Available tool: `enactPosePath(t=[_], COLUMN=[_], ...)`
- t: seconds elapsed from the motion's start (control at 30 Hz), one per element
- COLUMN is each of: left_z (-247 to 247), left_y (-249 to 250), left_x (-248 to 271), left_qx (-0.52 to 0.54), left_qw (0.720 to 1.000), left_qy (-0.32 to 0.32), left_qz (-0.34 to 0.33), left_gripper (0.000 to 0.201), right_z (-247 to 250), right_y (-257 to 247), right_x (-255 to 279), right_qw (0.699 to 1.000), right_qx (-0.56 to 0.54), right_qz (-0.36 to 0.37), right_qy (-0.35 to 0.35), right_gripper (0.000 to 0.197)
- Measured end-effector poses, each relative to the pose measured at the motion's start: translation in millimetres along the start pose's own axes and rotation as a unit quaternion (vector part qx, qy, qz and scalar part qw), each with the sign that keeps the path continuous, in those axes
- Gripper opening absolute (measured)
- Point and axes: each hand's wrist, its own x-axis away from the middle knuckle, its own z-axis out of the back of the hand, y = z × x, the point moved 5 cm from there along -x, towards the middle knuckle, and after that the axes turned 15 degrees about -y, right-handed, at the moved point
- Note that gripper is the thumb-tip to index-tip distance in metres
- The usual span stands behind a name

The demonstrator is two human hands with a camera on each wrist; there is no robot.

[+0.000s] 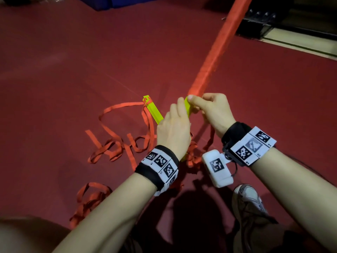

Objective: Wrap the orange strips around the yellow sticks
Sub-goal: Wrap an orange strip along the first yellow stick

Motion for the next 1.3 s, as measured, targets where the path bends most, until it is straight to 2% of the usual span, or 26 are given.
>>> enactPosePath(t=[0.07,0.1,0.17,0.23,0.27,0.3,0.37,0.4,0.43,0.47,0.57,0.63,0.7,0.77,0.8,0.87,0.9,0.97,1.07,1.13,1.3], left_z=[2,1,3,0,-2,-2,-9,-12,-13,-11,-7,-7,-8,-10,-12,-14,-15,-15,-19,-20,-20], left_y=[3,4,4,-5,-10,-14,-20,-20,-19,-17,-15,-15,-18,-26,-29,-34,-36,-39,-40,-37,-29], left_x=[1,1,-4,-12,-16,-18,-20,-18,-16,-15,-16,-16,-17,-18,-19,-21,-21,-21,-19,-18,-14], left_qx=[-0.037,-0.029,0.066,0.202,0.281,0.375,0.534,0.580,0.605,0.618,0.629,0.642,0.637,0.627,0.624,0.618,0.614,0.612,0.615,0.612,0.615], left_qw=[0.999,0.999,0.996,0.976,0.954,0.918,0.816,0.769,0.740,0.727,0.743,0.742,0.751,0.765,0.770,0.778,0.782,0.785,0.783,0.784,0.777], left_qy=[0.033,0.031,-0.024,-0.076,-0.102,-0.133,-0.221,-0.266,-0.296,-0.298,-0.220,-0.184,-0.157,-0.133,-0.124,-0.110,-0.103,-0.092,-0.094,-0.106,-0.128], left_qz=[-0.014,-0.028,-0.048,-0.031,-0.012,0.004,0.023,0.020,0.007,-0.013,-0.064,-0.067,-0.073,-0.063,-0.051,-0.032,-0.025,-0.013,-0.010,-0.015,-0.039], left_gripper=[0.076,0.077,0.077,0.070,0.068,0.069,0.067,0.062,0.059,0.061,0.069,0.064,0.059,0.061,0.063,0.062,0.060,0.061,0.062,0.062,0.064], right_z=[2,3,6,9,10,11,12,12,12,11,11,13,17,28,38,71,90,120,137,133,106], right_y=[0,2,3,2,0,-1,-4,-5,-6,-6,-8,-11,-12,-11,-9,-8,-10,-14,-23,-27,-9], right_x=[-1,-2,-3,-3,-3,-2,1,1,2,3,5,5,4,0,-3,-7,-7,-5,-3,-2,-13], right_qw=[1.000,0.999,0.996,0.991,0.986,0.981,0.971,0.967,0.964,0.964,0.969,0.974,0.976,0.974,0.965,0.935,0.929,0.932,0.929,0.921,0.910], right_qx=[-0.020,-0.040,-0.084,-0.111,-0.124,-0.134,-0.143,-0.144,-0.141,-0.131,-0.073,-0.038,-0.008,0.090,0.176,0.337,0.361,0.336,0.313,0.336,0.393], right_qz=[-0.003,-0.004,-0.013,-0.012,-0.003,0.008,0.024,0.029,0.031,0.030,0.016,0.007,-0.005,-0.033,-0.053,-0.078,-0.081,-0.077,-0.032,-0.028,-0.102], right_qy=[0.000,-0.006,-0.031,-0.079,-0.109,-0.138,-0.188,-0.207,-0.222,-0.230,-0.234,-0.221,-0.215,-0.206,-0.185,-0.074,0.003,0.114,0.193,0.197,0.082], right_gripper=[0.056,0.050,0.037,0.029,0.029,0.034,0.040,0.038,0.032,0.026,0.023,0.030,0.026,0.008,0.008,0.015,0.013,0.013,0.031,0.034,0.051])
